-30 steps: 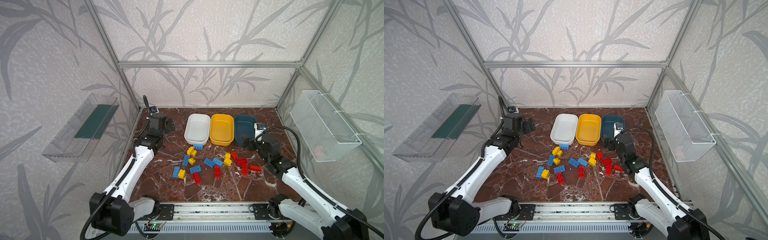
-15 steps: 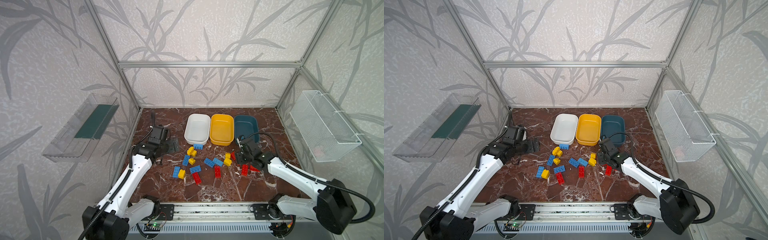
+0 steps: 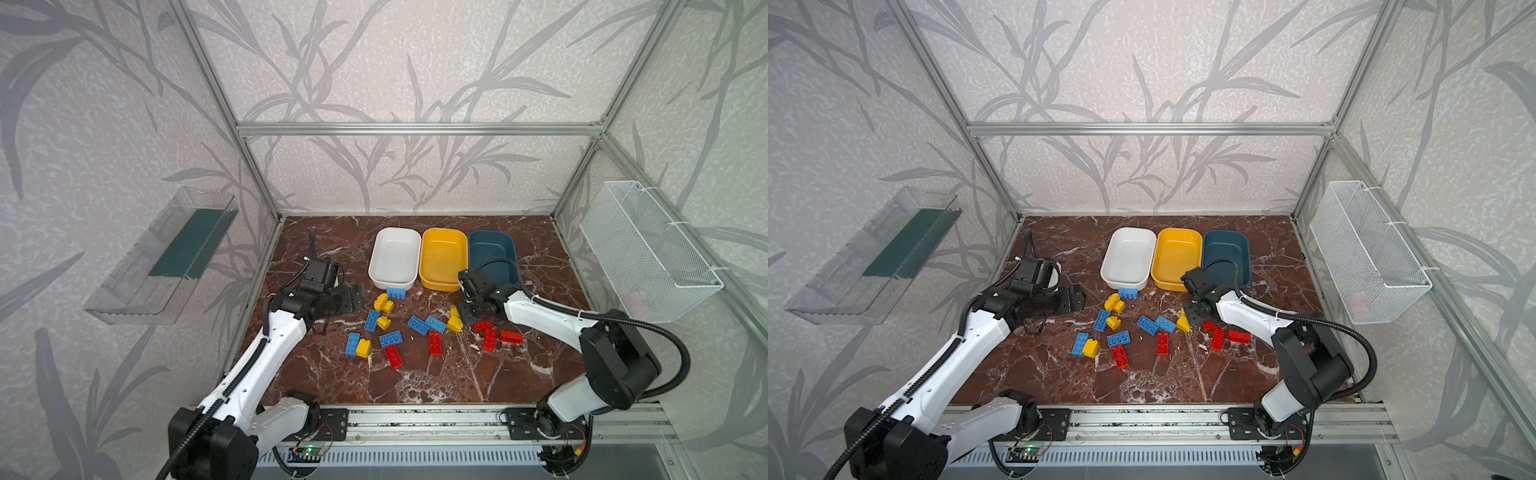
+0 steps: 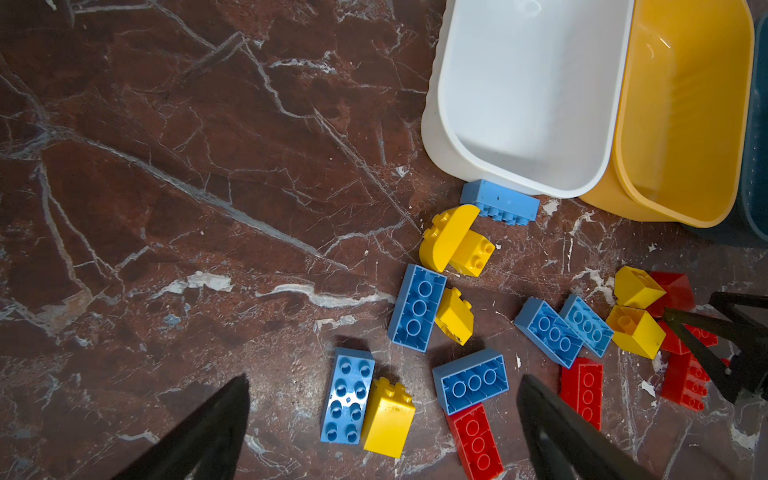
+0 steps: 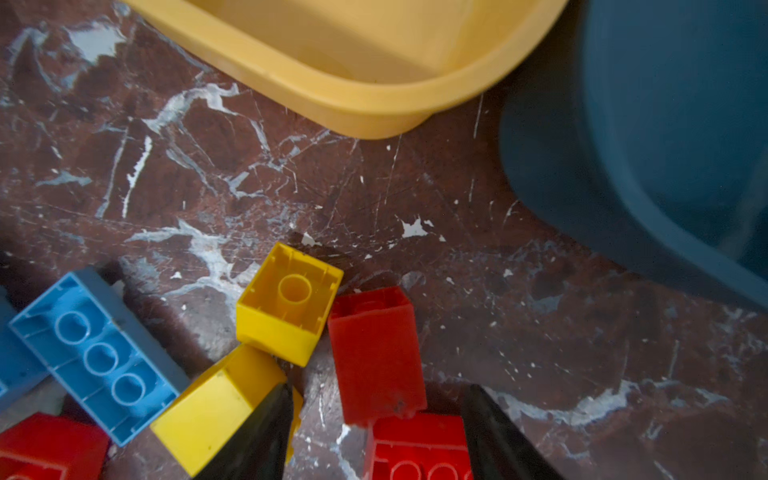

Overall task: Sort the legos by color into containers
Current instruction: 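Move the right gripper toward the red bricks while the left gripper moves over bricks, then grasp a small red brick with the right gripper and drop it into the teal bin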

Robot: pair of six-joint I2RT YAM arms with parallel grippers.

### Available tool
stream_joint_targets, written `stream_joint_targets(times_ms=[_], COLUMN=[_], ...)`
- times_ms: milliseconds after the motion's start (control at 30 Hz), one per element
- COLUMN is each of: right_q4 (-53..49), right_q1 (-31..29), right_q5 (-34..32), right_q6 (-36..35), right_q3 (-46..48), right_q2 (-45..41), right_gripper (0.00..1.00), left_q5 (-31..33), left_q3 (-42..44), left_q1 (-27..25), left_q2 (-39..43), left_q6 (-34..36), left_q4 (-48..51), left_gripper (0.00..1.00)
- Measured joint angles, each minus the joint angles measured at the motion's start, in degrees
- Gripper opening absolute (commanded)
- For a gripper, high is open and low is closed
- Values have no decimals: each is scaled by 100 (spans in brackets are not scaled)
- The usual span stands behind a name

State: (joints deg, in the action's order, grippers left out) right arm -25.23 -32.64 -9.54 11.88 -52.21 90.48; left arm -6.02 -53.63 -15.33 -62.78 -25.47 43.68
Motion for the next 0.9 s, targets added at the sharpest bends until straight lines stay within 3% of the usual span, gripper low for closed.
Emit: stream_joint_targets(times_ms=[633, 900], right_q4=[-234, -365], right_q1=[197, 195], right_q5=[361, 363], right_q6=[-39, -44], right_q3=[-256, -297], right_q2=[448, 365], right_gripper=[25, 23], left_q5=[-79, -125], left_q3=[0, 2], left_q1=[0, 0], left_q2=[-31, -17], left_q6=[2, 11], left_q4=[-42, -44], left_gripper=[98, 99])
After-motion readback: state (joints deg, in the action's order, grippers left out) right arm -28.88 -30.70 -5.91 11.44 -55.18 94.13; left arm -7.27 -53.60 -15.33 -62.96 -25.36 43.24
